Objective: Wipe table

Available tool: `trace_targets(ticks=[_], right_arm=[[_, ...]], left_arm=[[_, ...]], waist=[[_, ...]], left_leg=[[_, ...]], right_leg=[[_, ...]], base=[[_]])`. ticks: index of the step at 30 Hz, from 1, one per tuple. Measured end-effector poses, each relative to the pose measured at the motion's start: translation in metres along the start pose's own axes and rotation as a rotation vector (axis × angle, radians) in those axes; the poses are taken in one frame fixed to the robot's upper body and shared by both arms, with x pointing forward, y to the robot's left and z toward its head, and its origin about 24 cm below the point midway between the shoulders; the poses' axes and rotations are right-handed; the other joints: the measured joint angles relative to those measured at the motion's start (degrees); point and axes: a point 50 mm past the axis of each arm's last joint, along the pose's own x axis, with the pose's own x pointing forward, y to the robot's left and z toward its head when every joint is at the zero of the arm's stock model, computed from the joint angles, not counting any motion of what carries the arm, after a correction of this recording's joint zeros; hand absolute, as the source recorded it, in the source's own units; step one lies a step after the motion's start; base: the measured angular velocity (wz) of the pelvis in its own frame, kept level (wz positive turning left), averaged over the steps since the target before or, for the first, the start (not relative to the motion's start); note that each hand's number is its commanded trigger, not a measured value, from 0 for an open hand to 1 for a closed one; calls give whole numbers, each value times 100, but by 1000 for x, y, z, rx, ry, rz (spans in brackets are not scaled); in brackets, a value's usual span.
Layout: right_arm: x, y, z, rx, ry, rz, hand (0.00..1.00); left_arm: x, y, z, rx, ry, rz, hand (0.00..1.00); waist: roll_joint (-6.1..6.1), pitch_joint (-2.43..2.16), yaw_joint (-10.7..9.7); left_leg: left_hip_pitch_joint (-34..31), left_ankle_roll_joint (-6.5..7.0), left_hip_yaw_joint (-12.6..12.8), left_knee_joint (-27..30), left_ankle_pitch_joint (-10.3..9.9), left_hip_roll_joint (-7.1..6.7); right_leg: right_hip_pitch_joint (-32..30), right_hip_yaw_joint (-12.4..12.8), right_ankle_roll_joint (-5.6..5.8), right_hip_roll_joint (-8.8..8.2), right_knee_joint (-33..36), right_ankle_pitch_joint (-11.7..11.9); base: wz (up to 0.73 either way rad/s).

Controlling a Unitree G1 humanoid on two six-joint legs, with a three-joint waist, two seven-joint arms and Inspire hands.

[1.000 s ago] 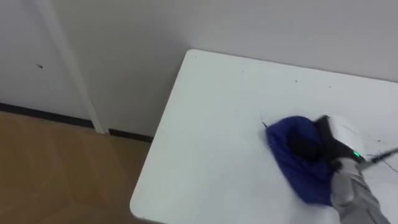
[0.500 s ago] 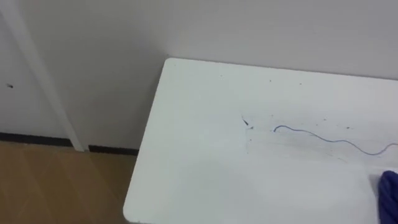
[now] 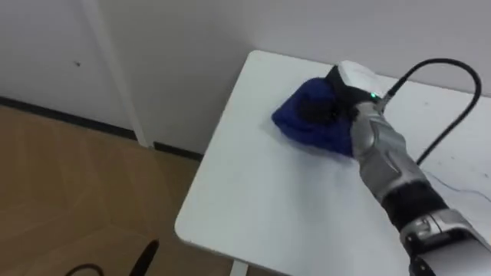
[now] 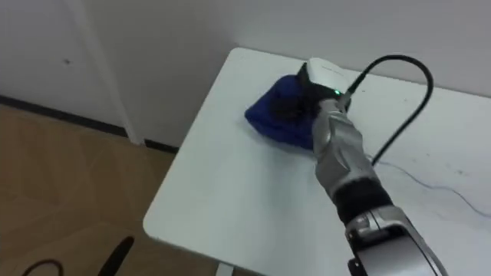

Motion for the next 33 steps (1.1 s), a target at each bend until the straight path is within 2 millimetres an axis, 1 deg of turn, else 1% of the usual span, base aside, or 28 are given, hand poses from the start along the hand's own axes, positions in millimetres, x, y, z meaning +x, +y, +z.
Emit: trace_targets(ticks=[1,2,3,4,6,7,8,9,11,13,14,15,16,18,19,20,21,22,24,25,26,27,28,29,30,31,32,33], right_arm=[[1,-3,-4,37,3,-6,100],[1,-7,-16,106,24,-19,100],[1,-9,-22,131,34,-36,100],[-1,-11,-36,163,65,-70,100],[-2,-18,-53,211,117,-110,100],[-3,-20,-58,217,133,-119,100],[-6,-22,-71,221,163,-140,100],[-9,-24,-83,227,187,-159,100],[-13,-27,-94,226,217,-191,100],[-15,-28,-100,215,231,-208,100],[-14,-30,-98,212,225,-216,100],[-14,-30,-96,206,222,-217,100],[-12,-30,-91,192,212,-217,100],[-6,-31,-73,169,195,-204,100],[-4,-30,-67,162,189,-197,100],[-1,-28,-52,133,170,-182,100],[4,-26,-27,75,124,-162,100],[5,-24,-13,40,90,-154,100],[6,-18,43,-107,-79,-125,100],[5,-17,54,-128,-111,-117,100],[4,-15,67,-150,-154,-113,100],[4,-16,70,-147,-172,-111,100],[4,-17,72,-143,-177,-108,100],[4,-16,72,-143,-177,-105,100],[4,-16,66,-144,-165,-101,100],[4,-15,60,-138,-154,-97,100],[5,-11,38,-142,-111,-81,100],[2,-2,8,-127,-49,-60,100]], left_arm=[[0,2,0,-3,-1,5,0],[0,8,5,-3,-14,18,0],[0,11,9,-1,-21,25,0],[0,19,14,3,-32,40,0],[-1,34,19,8,-45,75,0],[-2,36,20,8,-48,81,0],[-2,39,22,3,-54,89,0],[-2,40,22,-2,-59,93,0],[-2,40,20,-13,-56,94,0],[-2,38,20,-40,-59,88,0],[-2,36,20,-49,-60,95,0],[-1,35,20,-57,-62,101,0],[-1,29,21,-63,-67,109,0],[1,6,20,-68,-63,89,0],[1,0,20,-64,-61,79,0],[2,-9,19,-67,-56,61,0],[2,-17,18,-64,-49,47,0],[2,-20,17,-57,-46,40,0],[2,-24,9,-37,-29,32,0],[2,-24,6,-37,-26,34,0],[2,-25,0,-38,-16,38,0],[2,-24,-2,-38,-14,41,0],[1,-23,-6,-38,-12,45,0],[1,-21,-20,-34,16,56,0],[-1,-16,-35,-31,47,74,0],[-1,-13,-42,-28,64,80,0],[-3,-8,-54,-19,99,93,0],[-4,-4,-65,-12,126,104,0]], waist=[[9,5,-25],[21,14,-183],[22,15,-266],[26,4,-336],[12,2,-356],[13,2,-359],[19,-1,-373],[33,-10,-430],[75,-37,-493],[123,-69,-474],[158,-88,-418],[179,-87,-400],[217,-73,-342],[301,-63,-179],[316,-66,-133],[317,-72,-71],[297,-70,-23],[285,-68,7],[227,-45,129],[210,-42,158],[165,-43,238],[133,-29,384],[134,-28,446],[136,-27,482],[119,-16,464],[100,-6,452],[62,8,450],[82,35,444]], left_leg=[[-76,3,5,42,-1,-16],[-250,6,-37,159,-3,-52],[-303,12,-51,180,0,-67],[-382,36,-51,179,14,-87],[-422,61,-22,163,0,-87],[-424,69,-16,166,-6,-88],[-428,82,-21,174,-14,-90],[-442,98,-44,208,-26,-94],[-482,112,-68,273,-35,-112],[-477,113,-36,270,-35,-118],[-458,114,16,262,-35,-116],[-437,115,34,256,-34,-116],[-373,121,85,218,-24,-112],[-215,120,263,47,1,-85],[-182,116,328,7,9,-68],[-167,93,434,-58,34,-29],[-178,66,521,-102,55,12],[-186,55,530,-129,68,21],[-187,7,612,-176,94,99],[-184,-10,596,-178,105,104],[-169,-35,497,-183,125,98],[-167,-42,451,-178,132,101],[-169,-42,411,-170,132,97],[-164,-42,323,-154,132,79],[-143,-39,227,-141,132,50],[-126,-39,163,-133,132,24],[-66,-36,137,-139,131,-27],[9,-30,138,-139,127,-36]], right_leg=[[-44,-19,1,-15,-7,0],[-58,-132,3,-43,-27,2],[-74,-165,6,-54,-48,4],[-113,-158,8,-65,-88,4],[-172,-141,34,-59,-101,21],[-172,-145,37,-60,-100,23],[-160,-156,45,-61,-100,28],[-130,-215,51,-67,-100,32],[-123,-248,58,-81,-91,36],[-119,-233,73,-93,-82,46],[-124,-179,75,-93,-82,47],[-116,-165,77,-96,-81,48],[-94,-135,78,-105,-68,48],[-99,84,78,-99,-33,48],[-131,102,78,-100,-2,48],[-210,106,62,-93,54,57],[-335,124,19,-84,125,61],[-391,128,-2,-76,155,61],[-492,91,-57,-14,195,65],[-489,68,-73,-3,190,57],[-476,14,-109,1,187,33],[-462,-16,-109,2,186,23],[-443,-45,-104,-3,185,20],[-380,-98,-87,-22,170,9],[-291,-179,-78,-33,85,4],[-230,-235,-53,-55,64,-11],[-92,-238,1,-87,9,-49],[45,-214,11,-107,-51,-53]], base=[[16],[34],[54],[30],[-1],[0],[14],[20],[10],[-13],[-24],[-25],[-32],[-50],[-56],[-59],[-58],[-53],[-29],[15],[31],[35],[36],[51],[57],[61],[55],[50]])
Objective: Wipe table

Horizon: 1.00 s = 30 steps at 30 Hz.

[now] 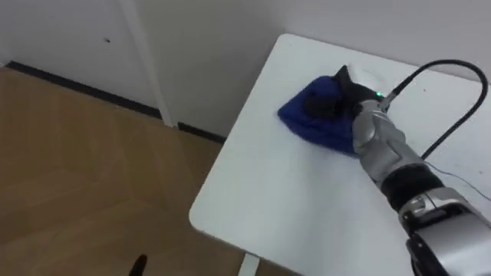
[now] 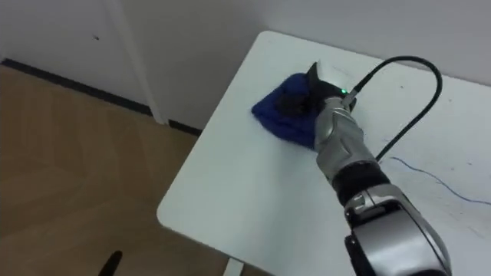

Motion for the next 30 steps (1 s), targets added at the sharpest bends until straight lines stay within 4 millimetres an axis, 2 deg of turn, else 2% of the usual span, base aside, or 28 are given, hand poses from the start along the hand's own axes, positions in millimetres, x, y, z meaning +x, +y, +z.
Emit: trace_targets(ticks=[2,3,4,6,7,8,9,10,11,13,14,16,18,19,21,22,23,24,26,27,28,29,30], right_arm=[[-10,13,-29,126,44,-23,100],[-13,16,-35,157,53,-31,100],[-19,21,-51,229,83,-45,100],[-32,24,-85,276,175,-110,100],[-36,25,-95,283,200,-123,100],[-46,26,-116,292,255,-152,100],[-55,25,-135,289,309,-171,100],[-59,24,-144,285,333,-180,100],[-66,22,-158,269,367,-186,100],[-69,20,-163,268,383,-195,100],[-67,19,-161,266,387,-195,100],[-58,20,-145,278,377,-177,100],[-44,19,-123,280,369,-147,100],[-34,19,-96,262,320,-107,100],[-18,17,-16,166,70,-14,100],[-16,16,8,144,2,4,100],[-14,13,51,117,-119,30,100],[-11,6,76,105,-188,40,100],[-7,-7,88,104,-220,32,100],[-6,-11,89,101,-221,27,100],[-4,-13,85,98,-208,23,100],[-2,-11,74,93,-170,34,100],[1,-6,53,97,-104,52,100]], left_arm=[[0,6,-17,15,38,16,0],[0,8,-21,7,48,22,0],[-1,13,-27,-7,64,36,0],[-1,21,-30,-33,69,61,0],[0,23,-30,-34,66,69,0],[0,26,-27,-29,57,82,0],[0,28,-24,-20,47,91,0],[0,28,-23,-19,41,93,0],[0,28,-19,-23,28,92,0],[1,28,-10,-34,7,90,0],[1,28,2,-25,-23,89,0],[1,21,22,-61,-66,69,0],[-1,8,41,-84,-107,30,0],[-2,-1,51,-72,-126,4,0],[-3,-13,60,-62,-120,-39,0],[-3,-15,61,-61,-115,-50,0],[-4,-18,65,-54,-116,-71,0],[-4,-20,69,-49,-121,-90,0],[-5,-22,71,-63,-126,-111,0],[-5,-22,67,-63,-117,-111,0],[-3,-20,55,-60,-80,-104,0],[-1,-17,43,-55,-38,-92,0],[0,-13,35,-52,-12,-82,0]], waist=[[4,-2,-134],[9,3,-208],[6,0,-437],[19,-4,-679],[25,-6,-736],[46,-20,-864],[94,-70,-947],[118,-92,-964],[179,-140,-1009],[233,-175,-1121],[251,-177,-1129],[285,-171,-1117],[335,-163,-1004],[312,-182,-922],[316,-149,-741],[303,-145,-736],[257,-118,-732],[198,-70,-730],[156,-40,-540],[123,-54,-486],[131,-49,-370],[129,-51,-372],[122,-50,-374]], left_leg=[[88,47,3,2,-29,-53],[114,87,7,3,-53,-54],[122,107,7,6,-70,-72],[261,143,131,-24,-96,-74],[311,152,171,-38,-110,-74],[375,164,201,-30,-135,-73],[429,172,245,-16,-164,-71],[452,176,295,-13,-178,-67],[542,182,378,-24,-225,-48],[630,181,473,10,-262,-26],[634,175,560,25,-265,0],[635,158,684,26,-252,41],[654,141,853,-5,-228,82],[639,123,979,-13,-213,121],[548,109,956,-71,-171,136],[489,104,920,-71,-160,142],[383,75,841,-70,-120,154],[297,58,717,-71,-73,148],[219,49,504,-66,12,124],[204,49,471,-68,18,124],[200,50,388,-75,17,117],[197,50,275,-74,17,95],[194,52,181,-72,17,60]], right_leg=[[151,-2,31,-11,-56,2],[184,2,47,-11,-55,-7],[250,-1,67,-16,-103,-16],[342,230,110,-15,-131,9],[385,257,117,-14,-152,13],[442,269,138,-14,-148,26],[478,299,160,-14,-138,42],[503,306,164,-15,-138,45],[560,307,165,-14,-139,45],[626,326,166,-8,-129,46],[616,413,161,9,-108,49],[516,547,125,30,-25,71],[400,721,84,56,44,97],[275,879,49,98,122,119],[-2,928,-68,170,180,194],[-65,923,-95,189,179,210],[-140,871,-121,217,155,225],[-161,752,-142,216,141,213],[-146,541,-149,204,50,205],[-132,482,-144,196,43,201],[-95,436,-126,190,33,190],[-45,327,-118,176,-18,185],[29,224,-79,145,-35,161]], base=[[26],[27],[19],[-9],[-31],[-27],[-28],[-44],[-40],[-38],[-45],[-41],[-48],[-75],[-81],[-33],[28],[50],[64],[56],[54],[68],[64]])
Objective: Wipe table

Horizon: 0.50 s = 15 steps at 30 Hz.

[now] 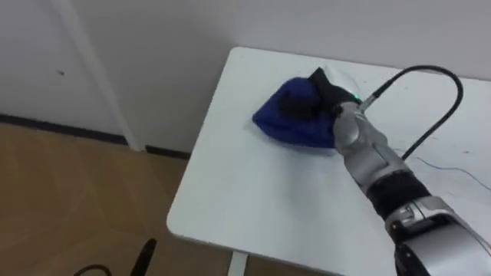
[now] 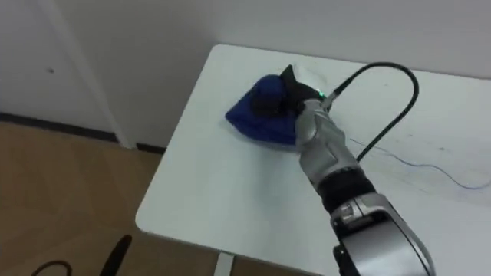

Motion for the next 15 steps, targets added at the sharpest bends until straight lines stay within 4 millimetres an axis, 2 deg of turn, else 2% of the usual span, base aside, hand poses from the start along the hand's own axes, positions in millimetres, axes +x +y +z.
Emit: trace_targets(ticks=[1,2,3,4,6,7,8,9,11,13,15], right_arm=[[-1,2,-13,-8,38,10,100],[-5,7,-43,5,125,31,100],[-11,10,-66,107,164,15,100],[-14,11,-74,121,170,2,100],[-27,10,-113,166,248,-63,100],[-32,9,-125,180,276,-78,100],[-43,7,-148,201,339,-111,100],[-58,6,-173,212,413,-144,100],[-78,2,-205,205,506,-173,100],[-91,1,-222,209,557,-182,100],[-89,0,-219,217,557,-186,100]], left_arm=[[0,2,-3,-2,7,4,0],[0,5,-10,-5,18,11,0],[1,9,-19,-6,38,22,0],[1,12,-24,-15,51,30,0],[0,26,-36,-37,76,64,0],[0,29,-38,-45,77,72,0],[-1,34,-41,-67,76,87,0],[-1,39,-45,-74,79,99,0],[-1,43,-48,-55,84,113,0],[-2,44,-50,-51,90,116,0],[-1,43,-37,-51,60,113,0]], waist=[[-3,-2,1],[-4,-1,-21],[-7,-1,-92],[-9,-3,-146],[-61,-15,-414],[-79,-19,-457],[-65,-10,-565],[-88,-29,-664],[-93,-48,-712],[-70,-60,-759],[-52,-69,-817]], left_leg=[[0,2,-5,0,1,-22],[1,18,-16,1,-7,-63],[5,31,-12,0,-12,-67],[11,34,2,6,-14,-71],[95,62,5,49,-31,-149],[144,65,15,40,-33,-154],[239,113,33,29,-65,-160],[339,154,36,8,-100,-151],[485,176,121,-28,-177,-144],[543,184,184,-1,-258,-140],[538,193,342,123,-339,-92]], right_leg=[[23,-9,29,-21,2,-20],[74,-6,89,-66,-7,-60],[95,-5,120,-97,-8,-80],[111,-10,124,-108,-16,-82],[267,50,125,-136,-73,-82],[332,73,129,-142,-100,-83],[437,81,150,-148,-109,-95],[527,84,173,-150,-104,-109],[608,131,188,-141,-91,-115],[684,170,198,-136,-98,-112],[685,319,237,-131,-83,-120]], base=[[57],[40],[28],[16],[19],[18],[8],[4],[-22],[-39],[-42]])
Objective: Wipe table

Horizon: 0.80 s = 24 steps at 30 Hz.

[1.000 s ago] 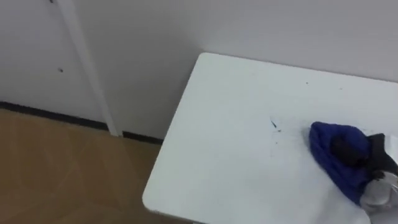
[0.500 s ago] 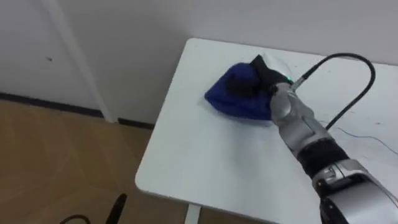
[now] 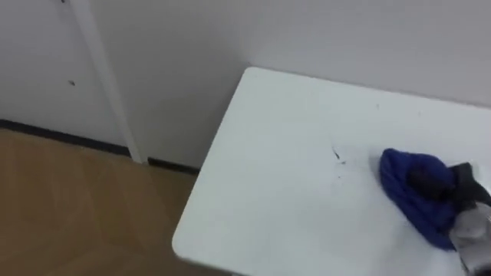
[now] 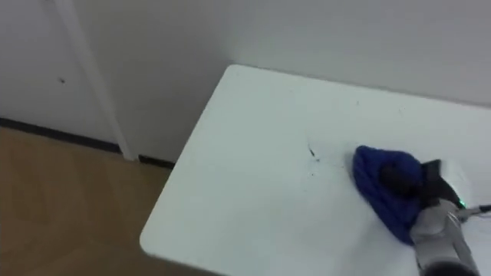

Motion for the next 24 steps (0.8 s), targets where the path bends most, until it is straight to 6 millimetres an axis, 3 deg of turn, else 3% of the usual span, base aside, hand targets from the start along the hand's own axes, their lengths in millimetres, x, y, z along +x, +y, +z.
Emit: trace_targets(ticks=[4,6,7,9,11,12,13,14,16,19,20,21,22,24], right_arm=[[1,18,42,-30,-41,48,100],[-6,38,96,-97,-140,121,100],[-11,45,117,-116,-191,149,100],[-42,70,202,-216,-445,241,100],[-55,71,241,-220,-546,284,100],[-55,64,253,-207,-557,280,100],[-54,61,257,-202,-554,276,100],[-51,56,261,-202,-545,268,100],[-38,49,246,-165,-472,265,100],[-12,32,199,-62,-363,231,100],[-2,21,178,-20,-315,189,100],[7,12,145,15,-238,142,100],[11,9,128,31,-201,121,100],[14,3,55,62,-53,41,100]], left_arm=[[-2,-14,31,-3,-73,-28,0],[-6,-29,50,24,-116,-63,0],[-7,-32,53,25,-121,-72,0],[-9,-43,63,37,-126,-108,0],[-13,-51,79,58,-154,-136,0],[-15,-57,85,85,-177,-155,0],[-16,-59,85,94,-179,-158,0],[-14,-59,80,104,-161,-158,0],[-12,-55,71,85,-123,-151,0],[-6,-44,47,79,-63,-120,0],[-5,-38,40,67,-46,-108,0],[-3,-30,36,44,-38,-89,0],[-2,-25,32,30,-32,-77,0],[1,-3,15,-2,-3,-20,0]], waist=[[130,-14,188],[158,-34,319],[161,-38,352],[204,-8,486],[120,28,515],[103,47,692],[107,49,781],[125,63,823],[130,70,828],[113,71,778],[93,63,714],[60,57,622],[37,57,559],[-59,50,270]], left_leg=[[9,-29,422,35,-4,94],[-42,-79,631,-2,48,167],[-84,-80,623,-5,57,168],[-343,-104,529,3,106,210],[-582,-144,356,29,196,220],[-692,-158,248,16,257,212],[-742,-159,227,11,297,212],[-840,-168,72,19,345,189],[-969,-161,-186,2,397,138],[-1061,-143,-338,6,406,66],[-1038,-125,-334,10,400,35],[-961,-81,-330,13,373,26],[-895,-57,-311,11,358,8],[-583,33,-72,29,225,-36]], right_leg=[[-226,407,-61,94,129,65],[-487,624,-140,167,273,117],[-578,674,-175,195,301,139],[-900,609,-314,289,280,259],[-1045,468,-352,304,267,277],[-1131,368,-362,296,263,272],[-1169,347,-368,291,260,269],[-1185,165,-370,266,221,268],[-1187,-69,-364,213,185,257],[-1189,-256,-300,136,171,218],[-1145,-260,-240,90,180,180],[-1021,-267,-192,58,174,147],[-943,-261,-171,38,184,134],[-675,-224,-22,-55,427,7]], base=[[-64],[-66],[-82],[-55],[42],[61],[60],[71],[77],[43],[49],[47],[46],[28]])
